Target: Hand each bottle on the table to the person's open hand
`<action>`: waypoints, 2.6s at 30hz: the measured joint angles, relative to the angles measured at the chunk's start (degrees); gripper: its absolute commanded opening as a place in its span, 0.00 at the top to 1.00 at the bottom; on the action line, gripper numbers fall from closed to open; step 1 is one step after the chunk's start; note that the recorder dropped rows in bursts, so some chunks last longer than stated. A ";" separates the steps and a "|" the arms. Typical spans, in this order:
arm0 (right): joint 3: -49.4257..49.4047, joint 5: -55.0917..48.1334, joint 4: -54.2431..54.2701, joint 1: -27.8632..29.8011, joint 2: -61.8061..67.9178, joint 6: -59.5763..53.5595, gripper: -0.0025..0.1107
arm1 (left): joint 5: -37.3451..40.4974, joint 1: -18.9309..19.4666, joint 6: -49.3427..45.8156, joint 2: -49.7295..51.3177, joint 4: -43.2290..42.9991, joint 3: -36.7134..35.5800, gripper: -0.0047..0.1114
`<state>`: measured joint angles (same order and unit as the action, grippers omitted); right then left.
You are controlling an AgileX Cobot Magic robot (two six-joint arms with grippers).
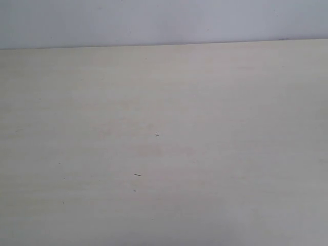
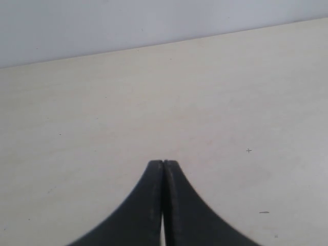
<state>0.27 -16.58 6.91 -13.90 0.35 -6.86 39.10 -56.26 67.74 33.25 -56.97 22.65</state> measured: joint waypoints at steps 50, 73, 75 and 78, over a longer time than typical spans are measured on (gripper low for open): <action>0.00 -0.11 -0.66 0.00 0.00 4.49 0.98 | -10.35 51.61 -18.14 -21.92 34.21 -6.33 0.96; 0.00 -0.21 -0.66 0.00 0.00 4.49 0.98 | -17.86 51.61 -70.24 -32.80 61.27 -15.17 0.96; 0.00 -0.21 -0.66 0.00 0.00 4.49 0.98 | -17.47 51.61 -70.24 -32.91 61.37 -15.17 0.96; 0.00 -0.21 -0.66 0.00 0.00 4.49 0.98 | -16.27 51.61 -70.24 -32.91 61.49 -15.41 0.96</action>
<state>0.27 -16.80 6.25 -13.90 0.35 -2.37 22.83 -4.65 -2.50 0.34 4.52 7.25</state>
